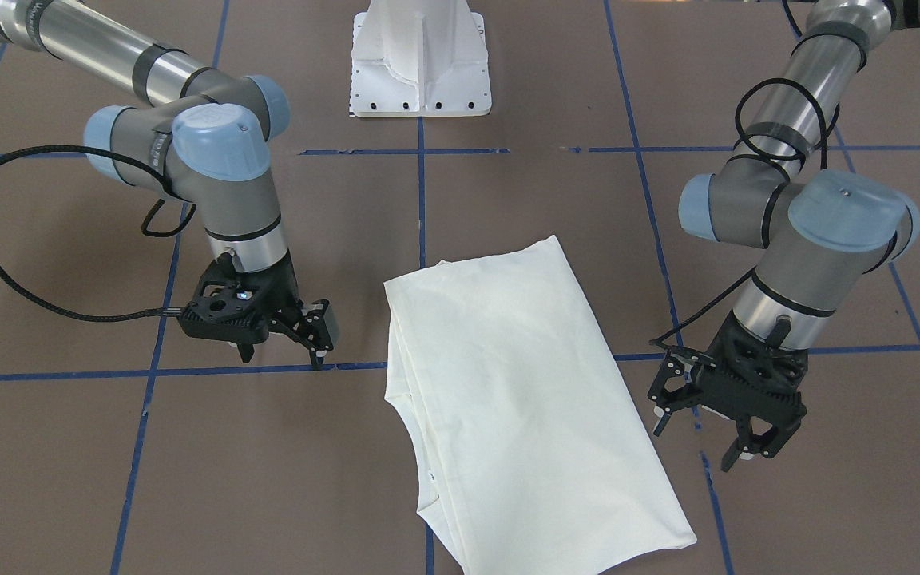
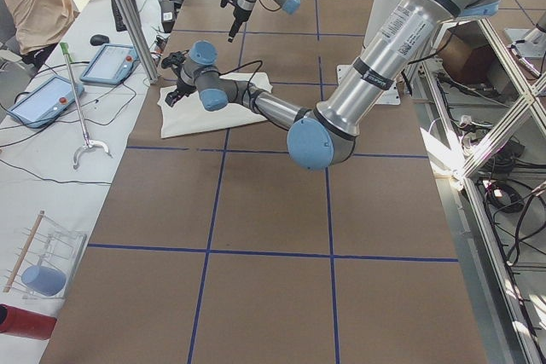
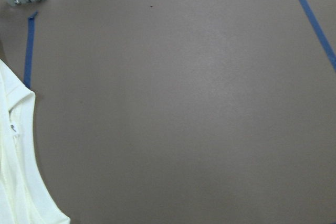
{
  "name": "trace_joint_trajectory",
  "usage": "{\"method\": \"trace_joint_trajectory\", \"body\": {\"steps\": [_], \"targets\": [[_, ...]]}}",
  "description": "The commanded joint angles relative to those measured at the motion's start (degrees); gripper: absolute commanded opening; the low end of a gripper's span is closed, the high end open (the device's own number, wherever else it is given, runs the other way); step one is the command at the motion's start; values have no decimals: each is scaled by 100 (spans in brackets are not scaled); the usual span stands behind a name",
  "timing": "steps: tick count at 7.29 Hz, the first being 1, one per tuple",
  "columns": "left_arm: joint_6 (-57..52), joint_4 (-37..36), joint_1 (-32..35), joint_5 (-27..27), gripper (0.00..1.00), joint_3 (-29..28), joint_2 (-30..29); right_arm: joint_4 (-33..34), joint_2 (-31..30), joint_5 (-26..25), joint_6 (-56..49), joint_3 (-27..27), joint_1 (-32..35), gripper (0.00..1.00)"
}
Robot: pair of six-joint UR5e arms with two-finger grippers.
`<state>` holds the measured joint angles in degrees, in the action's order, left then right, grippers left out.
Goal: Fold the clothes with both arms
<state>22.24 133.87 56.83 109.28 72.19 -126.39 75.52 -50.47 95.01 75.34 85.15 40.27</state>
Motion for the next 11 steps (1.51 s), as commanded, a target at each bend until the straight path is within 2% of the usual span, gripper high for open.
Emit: {"method": "trace_joint_trajectory", "body": {"steps": [1, 2, 3, 4, 6, 8, 11], "targets": [[-36, 43, 3, -3, 100, 14, 123, -526, 633, -69, 828, -918, -308, 99], [-18, 130, -5, -3, 100, 23, 158, -703, 643, -183, 1146, -974, -458, 94], [-18, 131, -5, 5, 100, 23, 176, -662, 687, -184, 1523, -974, -572, 83], [-9, 131, -14, 5, 100, 23, 176, -600, 678, -184, 1666, -974, -730, 78], [-18, 139, -14, -3, 100, 23, 185, -477, 687, -376, 1808, -974, -976, 70], [-9, 131, -23, -3, 100, 23, 185, -468, 661, -465, 1791, -974, -1091, 55], [-9, 139, -41, -3, 100, 14, 185, -468, 617, -623, 1747, -965, -1188, 53]]}}
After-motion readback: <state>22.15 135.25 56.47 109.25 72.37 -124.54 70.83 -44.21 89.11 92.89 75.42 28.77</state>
